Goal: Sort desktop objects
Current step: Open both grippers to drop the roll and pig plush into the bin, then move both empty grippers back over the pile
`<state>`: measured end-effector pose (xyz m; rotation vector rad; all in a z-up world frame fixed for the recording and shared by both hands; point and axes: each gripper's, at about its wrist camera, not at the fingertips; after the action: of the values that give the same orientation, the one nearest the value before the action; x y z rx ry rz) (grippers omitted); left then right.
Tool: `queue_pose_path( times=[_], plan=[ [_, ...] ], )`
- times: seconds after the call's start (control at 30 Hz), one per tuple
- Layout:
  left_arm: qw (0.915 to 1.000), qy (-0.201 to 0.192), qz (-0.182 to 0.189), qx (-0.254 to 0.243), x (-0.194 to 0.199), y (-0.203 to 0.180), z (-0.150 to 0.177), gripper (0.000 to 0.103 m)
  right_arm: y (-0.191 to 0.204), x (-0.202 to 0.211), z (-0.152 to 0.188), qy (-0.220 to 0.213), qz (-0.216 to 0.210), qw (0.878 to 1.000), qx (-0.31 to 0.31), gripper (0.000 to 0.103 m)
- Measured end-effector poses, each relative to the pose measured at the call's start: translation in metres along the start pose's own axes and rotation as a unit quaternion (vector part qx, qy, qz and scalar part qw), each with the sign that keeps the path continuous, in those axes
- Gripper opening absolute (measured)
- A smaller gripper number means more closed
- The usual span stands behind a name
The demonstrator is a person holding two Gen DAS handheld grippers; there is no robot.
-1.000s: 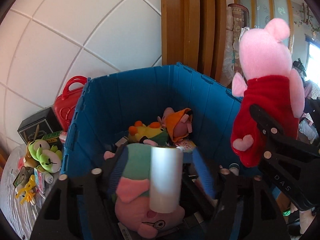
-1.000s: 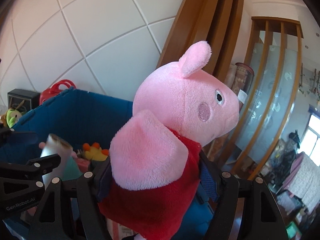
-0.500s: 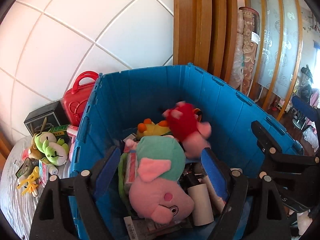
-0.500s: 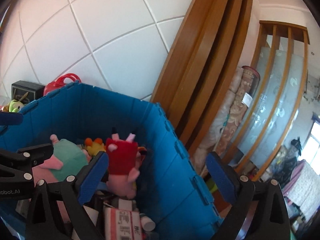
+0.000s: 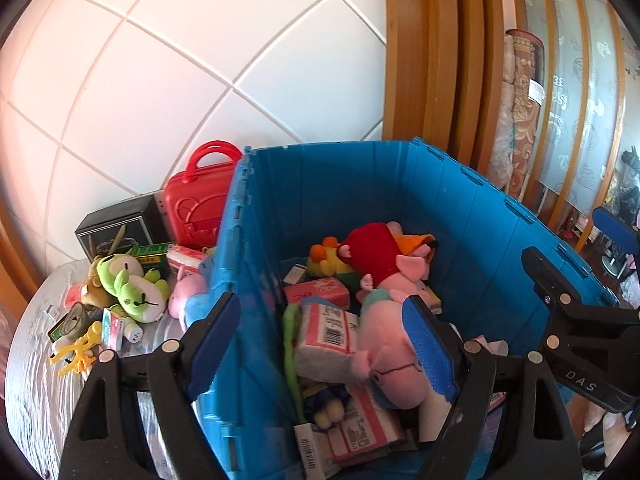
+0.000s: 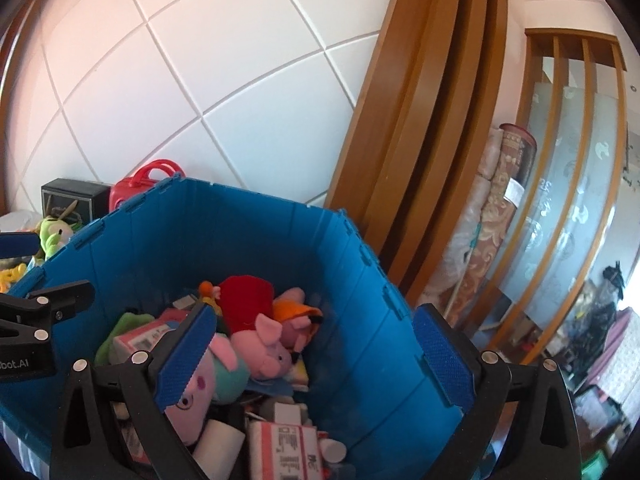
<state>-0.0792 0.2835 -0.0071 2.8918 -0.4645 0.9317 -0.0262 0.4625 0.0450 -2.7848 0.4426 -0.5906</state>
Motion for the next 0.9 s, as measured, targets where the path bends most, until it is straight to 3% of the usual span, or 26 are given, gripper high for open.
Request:
queue_pose_path(
  times=[0.27, 0.53, 0.9],
  plan=[
    [0.9992, -0.017, -0.015, 0.032, 0.018, 0.054, 0.006, 0.083, 0.034, 0.015, -0.021, -0.024, -0.022, 0.999, -0.003, 0.102],
    [0.9967, -0.027, -0.042, 0.064, 0.034, 0.135, 0.02, 0.083, 0.092, 0.028, -0.048, -0.021, -0.069, 0.997, -0.017, 0.103],
    [0.988, 0.004, -0.099, 0.118, 0.04, 0.289, 0.062, 0.083, 0.236, 0.036, -0.092, -0.011, -0.161, 0.987, -0.008, 0.103]
  ],
)
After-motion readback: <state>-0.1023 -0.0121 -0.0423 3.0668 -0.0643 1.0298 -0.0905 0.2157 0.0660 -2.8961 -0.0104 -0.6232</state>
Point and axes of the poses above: each gripper's, at about its wrist camera, not at the fingertips, and x roughly against the way its jaws point, y to its left, z to its underside, and after that the axes turned 2 degrees about z, right-handed
